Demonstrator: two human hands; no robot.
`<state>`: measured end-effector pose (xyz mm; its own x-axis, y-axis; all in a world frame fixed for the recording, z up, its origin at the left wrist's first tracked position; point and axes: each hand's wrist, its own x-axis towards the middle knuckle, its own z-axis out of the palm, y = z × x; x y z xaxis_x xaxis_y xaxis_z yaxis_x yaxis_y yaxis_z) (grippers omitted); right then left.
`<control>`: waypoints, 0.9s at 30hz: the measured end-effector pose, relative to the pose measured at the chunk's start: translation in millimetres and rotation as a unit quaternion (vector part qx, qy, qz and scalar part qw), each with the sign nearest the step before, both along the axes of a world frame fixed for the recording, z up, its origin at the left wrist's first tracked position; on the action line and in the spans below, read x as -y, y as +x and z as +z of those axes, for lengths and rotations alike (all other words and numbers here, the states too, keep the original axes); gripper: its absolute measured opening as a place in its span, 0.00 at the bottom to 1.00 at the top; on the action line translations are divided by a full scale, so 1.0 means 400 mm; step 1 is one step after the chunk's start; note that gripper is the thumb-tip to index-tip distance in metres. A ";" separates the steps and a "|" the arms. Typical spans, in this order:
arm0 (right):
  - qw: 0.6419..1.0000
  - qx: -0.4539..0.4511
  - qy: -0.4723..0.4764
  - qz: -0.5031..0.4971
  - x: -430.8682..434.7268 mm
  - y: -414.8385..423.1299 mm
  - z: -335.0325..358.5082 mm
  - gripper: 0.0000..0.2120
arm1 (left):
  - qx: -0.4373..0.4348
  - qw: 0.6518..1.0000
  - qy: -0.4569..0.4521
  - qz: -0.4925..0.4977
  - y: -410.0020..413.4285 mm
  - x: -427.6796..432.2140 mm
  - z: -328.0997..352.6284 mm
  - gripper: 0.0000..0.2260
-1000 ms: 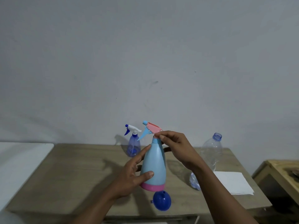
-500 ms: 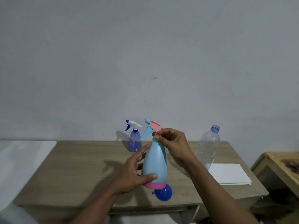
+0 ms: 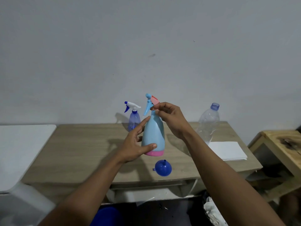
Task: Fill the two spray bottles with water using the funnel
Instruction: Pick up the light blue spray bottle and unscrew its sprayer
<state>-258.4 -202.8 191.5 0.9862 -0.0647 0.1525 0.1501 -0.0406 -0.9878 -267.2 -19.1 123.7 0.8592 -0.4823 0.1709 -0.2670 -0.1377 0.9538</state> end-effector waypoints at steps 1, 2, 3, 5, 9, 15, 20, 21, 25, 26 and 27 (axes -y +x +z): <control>1.000 0.004 0.003 0.000 -0.002 0.001 -0.003 0.06 | -0.001 1.000 0.001 0.001 0.002 0.001 -0.001 0.42; 1.000 0.009 0.006 -0.005 -0.004 0.003 -0.005 0.04 | 0.000 1.000 0.003 0.002 0.004 0.003 -0.002 0.42; 1.000 0.012 0.009 -0.014 -0.007 0.007 -0.006 0.04 | 0.000 1.000 0.003 0.003 0.006 0.005 -0.002 0.42; 0.999 0.009 0.021 -0.024 -0.009 0.014 -0.007 0.05 | 0.003 1.000 0.002 0.004 0.009 0.006 -0.003 0.42; 1.000 -0.008 0.015 -0.014 -0.003 0.020 -0.005 0.10 | 0.009 1.000 0.005 0.010 0.012 0.002 -0.005 0.42; 1.000 0.008 0.013 -0.015 -0.018 0.021 -0.010 0.05 | 0.009 1.000 0.012 0.011 0.016 -0.007 -0.005 0.43; 1.000 -0.001 -0.002 -0.021 -0.018 0.022 -0.003 0.06 | 0.018 1.000 0.011 0.013 0.018 -0.017 -0.006 0.42; 1.000 0.005 0.001 -0.021 -0.020 0.022 -0.005 0.05 | 0.021 1.000 0.013 0.013 0.019 -0.017 -0.005 0.42; 0.999 0.012 0.010 -0.031 -0.027 0.030 -0.007 0.06 | 0.021 1.000 0.014 0.014 0.024 -0.017 -0.003 0.42; 0.999 0.007 0.007 -0.032 -0.025 0.032 -0.004 0.07 | 0.020 1.000 0.013 0.016 0.025 -0.018 -0.004 0.42; 0.999 0.001 0.000 -0.032 -0.023 0.032 -0.001 0.08 | 0.019 1.000 0.014 0.017 0.026 -0.019 -0.006 0.42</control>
